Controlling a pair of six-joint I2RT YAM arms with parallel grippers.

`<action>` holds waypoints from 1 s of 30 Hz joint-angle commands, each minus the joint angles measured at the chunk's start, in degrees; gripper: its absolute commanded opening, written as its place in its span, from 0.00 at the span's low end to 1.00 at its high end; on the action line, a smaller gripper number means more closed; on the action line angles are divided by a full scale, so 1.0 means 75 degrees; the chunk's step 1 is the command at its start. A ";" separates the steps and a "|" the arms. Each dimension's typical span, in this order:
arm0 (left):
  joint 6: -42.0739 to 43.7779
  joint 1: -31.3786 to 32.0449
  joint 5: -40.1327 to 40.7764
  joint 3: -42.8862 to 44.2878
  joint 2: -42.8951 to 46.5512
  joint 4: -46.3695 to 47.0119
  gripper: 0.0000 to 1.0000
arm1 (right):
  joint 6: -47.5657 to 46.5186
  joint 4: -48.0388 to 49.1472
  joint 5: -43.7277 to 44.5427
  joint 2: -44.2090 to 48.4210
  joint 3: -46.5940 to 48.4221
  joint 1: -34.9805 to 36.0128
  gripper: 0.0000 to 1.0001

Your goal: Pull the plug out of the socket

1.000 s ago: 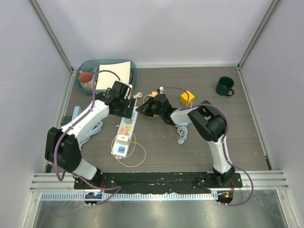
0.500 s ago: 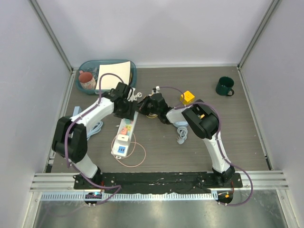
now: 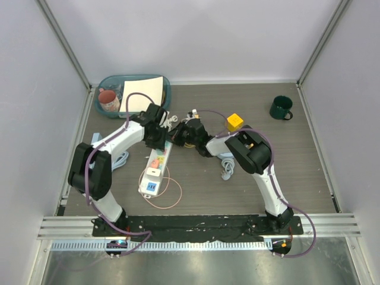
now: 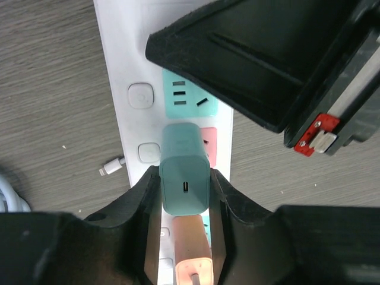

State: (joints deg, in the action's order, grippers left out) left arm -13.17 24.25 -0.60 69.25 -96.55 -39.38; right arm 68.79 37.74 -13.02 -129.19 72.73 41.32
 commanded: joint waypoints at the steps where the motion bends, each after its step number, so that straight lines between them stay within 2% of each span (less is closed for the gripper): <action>1: 0.0010 -0.0046 -0.0060 0.0235 -0.0122 0.0117 0.26 | 0.0026 0.0266 -0.0069 -0.0143 -0.0064 0.0174 0.01; 2: 0.0010 -0.0046 -0.0060 0.0235 -0.0122 0.0106 0.22 | 0.0003 0.0068 -0.0023 -0.0154 -0.0006 0.0186 0.01; 3: 0.0021 -0.0046 -0.0072 0.0258 -0.0122 0.0082 0.12 | -0.0066 -0.0073 0.0128 -0.0177 0.0006 0.0232 0.01; 5: 0.0021 -0.0034 -0.0096 0.0317 -0.0111 0.0001 0.00 | -0.0126 -0.0331 0.0223 -0.0189 -0.0006 0.0268 0.01; 12: -0.0025 -0.0034 0.0265 0.0750 0.0299 -0.0457 0.00 | -0.0652 -0.1737 0.1043 -0.0260 -0.0146 0.0537 0.01; 20: -0.0307 -0.0034 0.0805 0.0270 0.0850 -0.0270 0.00 | -0.0829 -0.1797 0.1629 -0.0540 -0.0907 0.0526 0.01; 23: -0.0225 -0.0069 0.1181 0.0971 0.0687 -0.0608 0.00 | -0.0864 -0.1763 0.1712 -0.0599 -0.1130 0.0526 0.01; 25: -0.0271 -0.0058 0.0938 0.1323 0.0558 -0.0947 0.00 | -0.0922 -0.1808 0.1712 -0.0646 -0.1154 0.0526 0.01; 27: -0.0400 -0.0069 0.0772 0.1127 0.0662 -0.0926 0.00 | -0.1004 -0.1879 0.2014 -0.0740 -0.1143 0.0526 0.01; 30: -0.0599 -0.0081 0.0771 0.0214 0.1037 -0.0528 0.00 | -0.1028 -0.1891 0.2029 -0.0892 -0.1119 0.0526 0.01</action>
State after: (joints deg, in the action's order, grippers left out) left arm -15.77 24.25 3.14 73.17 -94.11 -44.80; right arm 67.16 43.64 -4.01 -129.23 68.45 45.56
